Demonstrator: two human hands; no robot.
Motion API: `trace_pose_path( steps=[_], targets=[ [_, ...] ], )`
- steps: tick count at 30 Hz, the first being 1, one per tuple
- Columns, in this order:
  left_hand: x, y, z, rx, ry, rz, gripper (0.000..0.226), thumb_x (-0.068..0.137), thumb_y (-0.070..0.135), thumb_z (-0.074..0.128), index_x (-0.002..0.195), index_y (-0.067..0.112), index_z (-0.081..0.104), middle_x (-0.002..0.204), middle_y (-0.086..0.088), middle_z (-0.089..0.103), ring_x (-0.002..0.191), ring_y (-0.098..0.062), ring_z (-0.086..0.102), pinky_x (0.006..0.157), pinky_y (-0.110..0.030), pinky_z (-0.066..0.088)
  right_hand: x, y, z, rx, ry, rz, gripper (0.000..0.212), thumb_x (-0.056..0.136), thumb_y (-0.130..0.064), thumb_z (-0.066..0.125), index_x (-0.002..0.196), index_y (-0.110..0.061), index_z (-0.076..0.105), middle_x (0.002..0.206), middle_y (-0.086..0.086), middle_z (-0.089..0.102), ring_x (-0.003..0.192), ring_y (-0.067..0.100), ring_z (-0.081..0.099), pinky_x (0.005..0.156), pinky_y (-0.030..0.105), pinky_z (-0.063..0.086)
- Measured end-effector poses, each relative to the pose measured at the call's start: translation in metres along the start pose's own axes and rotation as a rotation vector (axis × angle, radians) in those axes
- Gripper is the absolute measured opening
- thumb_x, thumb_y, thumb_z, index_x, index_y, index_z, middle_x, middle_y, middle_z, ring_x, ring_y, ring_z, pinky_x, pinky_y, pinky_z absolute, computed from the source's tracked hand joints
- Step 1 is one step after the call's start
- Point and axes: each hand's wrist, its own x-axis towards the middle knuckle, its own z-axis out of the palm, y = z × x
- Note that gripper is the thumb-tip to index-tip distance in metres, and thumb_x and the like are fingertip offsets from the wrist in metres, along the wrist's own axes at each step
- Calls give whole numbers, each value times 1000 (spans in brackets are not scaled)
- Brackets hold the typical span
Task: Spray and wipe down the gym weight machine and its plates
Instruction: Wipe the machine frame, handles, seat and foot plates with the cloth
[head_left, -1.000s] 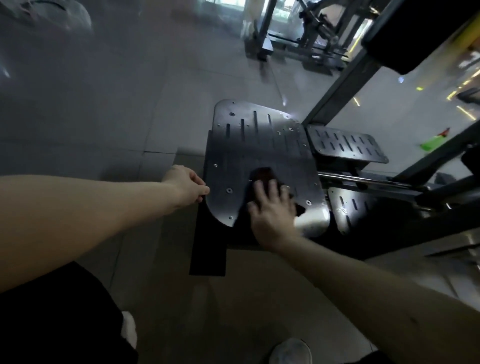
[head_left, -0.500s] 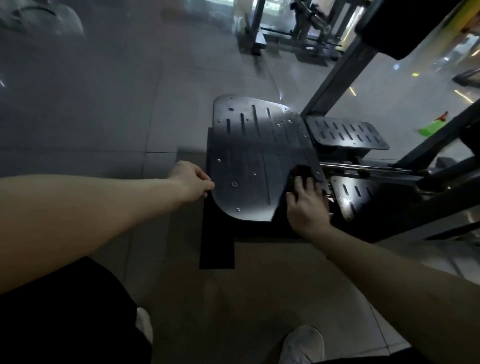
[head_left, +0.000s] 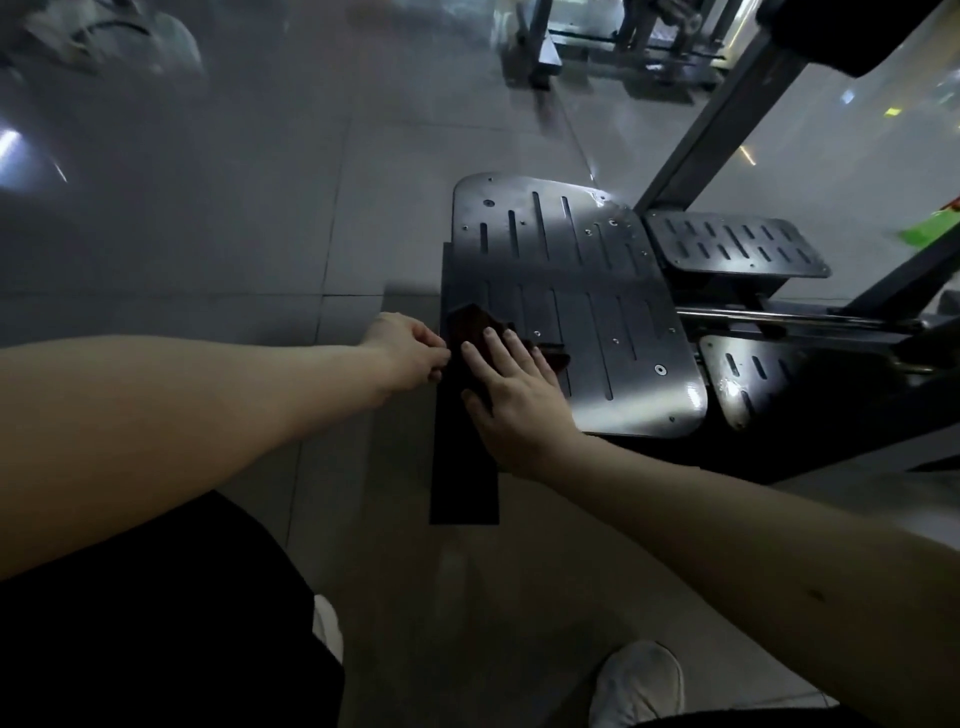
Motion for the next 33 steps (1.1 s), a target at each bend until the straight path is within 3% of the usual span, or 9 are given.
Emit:
trace_pose_path(
  steps=[7, 11, 15, 19, 22, 24, 29, 31, 33],
  targets=[
    [6, -7, -2, 36, 13, 7, 7, 88, 19, 79, 83, 20, 73, 87, -6, 74, 85, -22, 72, 77, -37, 61, -61, 12, 3, -70, -10, -219, 62, 103, -52, 27, 160, -29, 30, 170, 6, 14, 158, 24, 1, 128, 46, 8],
    [9, 3, 1, 215, 59, 88, 14, 89, 25, 78, 96, 16, 70, 103, -4, 70, 95, -20, 66, 86, -36, 55, -50, 27, -3, -26, -38, -216, 62, 103, -54, 26, 161, -34, 24, 171, 1, 10, 158, 19, -3, 128, 41, 0],
    [8, 16, 6, 419, 101, 211, 50, 85, 37, 80, 126, 13, 65, 128, -11, 57, 116, -29, 56, 102, -37, 44, -38, 90, -13, 70, 1, 128, 62, 101, -52, 34, 160, -34, 28, 171, -1, 14, 158, 20, 3, 127, 45, 7],
    [-1, 24, 17, 701, -18, 394, 72, 80, 57, 77, 137, 17, 60, 142, -6, 47, 135, -30, 34, 115, -43, 32, -26, 165, -43, 72, -68, 525, 60, 108, -47, 34, 163, -33, 16, 172, 2, 3, 158, 24, -1, 127, 45, 3],
    [-8, 32, 22, 803, -54, 399, 75, 80, 67, 71, 138, 23, 56, 148, -2, 40, 140, -27, 26, 117, -45, 29, -14, 163, -46, 109, -42, 696, 62, 108, -48, 28, 164, -27, 11, 172, 8, 1, 157, 34, -2, 127, 49, 1],
    [-9, 34, 21, 832, -58, 384, 76, 79, 69, 70, 138, 24, 55, 148, -1, 39, 141, -26, 23, 117, -45, 28, -9, 129, -34, 33, -5, 618, 63, 107, -46, 31, 164, -25, 13, 171, 10, 5, 156, 36, 0, 125, 52, 3],
    [-7, 29, 20, 784, -61, 412, 80, 77, 65, 76, 140, 20, 55, 151, 1, 38, 142, -25, 24, 119, -44, 27, -36, 82, -21, 31, -89, 124, 63, 107, -45, 40, 163, -32, 14, 172, -1, 1, 158, 22, -9, 126, 41, -2],
    [-4, 30, 19, 790, -70, 434, 79, 76, 64, 77, 137, 19, 56, 153, 1, 38, 143, -25, 27, 119, -46, 27, -35, 109, -31, 53, -126, 86, 63, 107, -45, 42, 162, -34, 14, 171, -4, 1, 157, 18, -9, 128, 40, -1],
    [-2, 34, 19, 819, -91, 443, 79, 76, 64, 77, 136, 20, 55, 153, 2, 40, 143, -25, 30, 117, -46, 28, -27, 143, -40, 52, -110, 222, 63, 107, -44, 42, 163, -34, 14, 172, -1, 2, 158, 21, -7, 128, 44, 2]
  ],
)
